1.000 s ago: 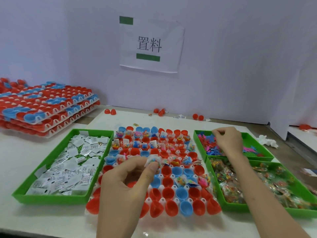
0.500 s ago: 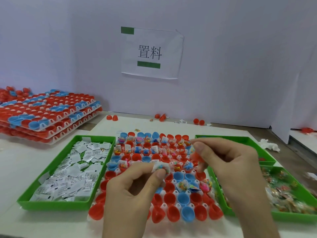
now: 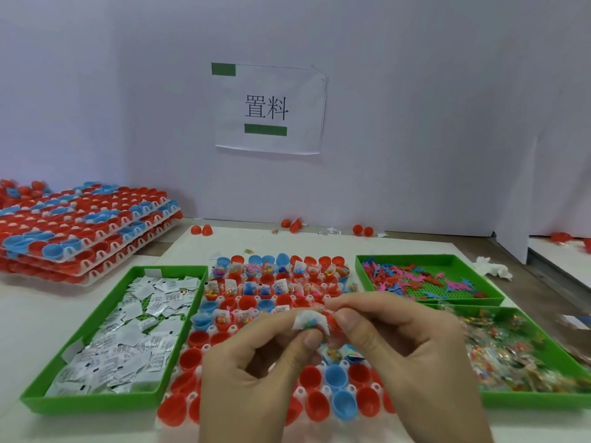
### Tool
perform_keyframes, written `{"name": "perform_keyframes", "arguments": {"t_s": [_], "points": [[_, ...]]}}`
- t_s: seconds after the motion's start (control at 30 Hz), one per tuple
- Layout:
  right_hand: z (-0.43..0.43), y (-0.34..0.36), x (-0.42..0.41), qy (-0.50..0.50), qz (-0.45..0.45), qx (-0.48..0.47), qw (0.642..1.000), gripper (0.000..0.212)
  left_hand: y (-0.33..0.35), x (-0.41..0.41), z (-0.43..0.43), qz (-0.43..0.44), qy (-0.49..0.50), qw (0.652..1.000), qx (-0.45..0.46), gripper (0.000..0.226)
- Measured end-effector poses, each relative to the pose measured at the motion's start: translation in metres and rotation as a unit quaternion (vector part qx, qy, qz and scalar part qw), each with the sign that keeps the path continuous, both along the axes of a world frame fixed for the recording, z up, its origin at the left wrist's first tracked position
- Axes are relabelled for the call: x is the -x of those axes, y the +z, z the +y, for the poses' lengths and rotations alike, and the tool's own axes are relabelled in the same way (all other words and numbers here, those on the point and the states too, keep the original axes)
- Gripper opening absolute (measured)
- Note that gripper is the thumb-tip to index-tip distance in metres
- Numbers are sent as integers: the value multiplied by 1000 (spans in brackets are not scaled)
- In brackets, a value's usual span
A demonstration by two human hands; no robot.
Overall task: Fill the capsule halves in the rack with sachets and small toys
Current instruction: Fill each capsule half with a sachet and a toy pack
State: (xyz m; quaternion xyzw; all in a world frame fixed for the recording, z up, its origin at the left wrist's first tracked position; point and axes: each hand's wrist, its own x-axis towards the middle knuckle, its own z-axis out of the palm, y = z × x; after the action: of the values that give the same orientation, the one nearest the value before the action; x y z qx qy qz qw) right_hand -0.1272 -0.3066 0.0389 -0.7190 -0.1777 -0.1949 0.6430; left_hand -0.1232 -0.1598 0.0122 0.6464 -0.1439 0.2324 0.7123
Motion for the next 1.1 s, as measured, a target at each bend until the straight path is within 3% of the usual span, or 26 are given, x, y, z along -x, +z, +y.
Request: {"name": "perform_keyframes", "arguments": {"t_s": [0.27,0.43,0.57,0.7,0.93,1.1], "points": [[-2,0,-4,21,34,15,999,9,1,-3,4,-52,8,988,-142,23],[-5,-1,-3,45,46,-7,998,9,-2,0,0,19,-24,999,-38,36],[-6,0,-2,69,63,-25,995,8,-3,-1,2,30,-38,999,19,25],[-7,1,-1,94,70,-41,992,8,-5,-1,6,27,-61,997,32,46],[-6,2,1,102,66,-33,992,8,-9,-4,7,33,-100,991,78,47],[-4,3,5,96,52,10,994,7,-10,-3,6,40,-68,994,69,49]]}}
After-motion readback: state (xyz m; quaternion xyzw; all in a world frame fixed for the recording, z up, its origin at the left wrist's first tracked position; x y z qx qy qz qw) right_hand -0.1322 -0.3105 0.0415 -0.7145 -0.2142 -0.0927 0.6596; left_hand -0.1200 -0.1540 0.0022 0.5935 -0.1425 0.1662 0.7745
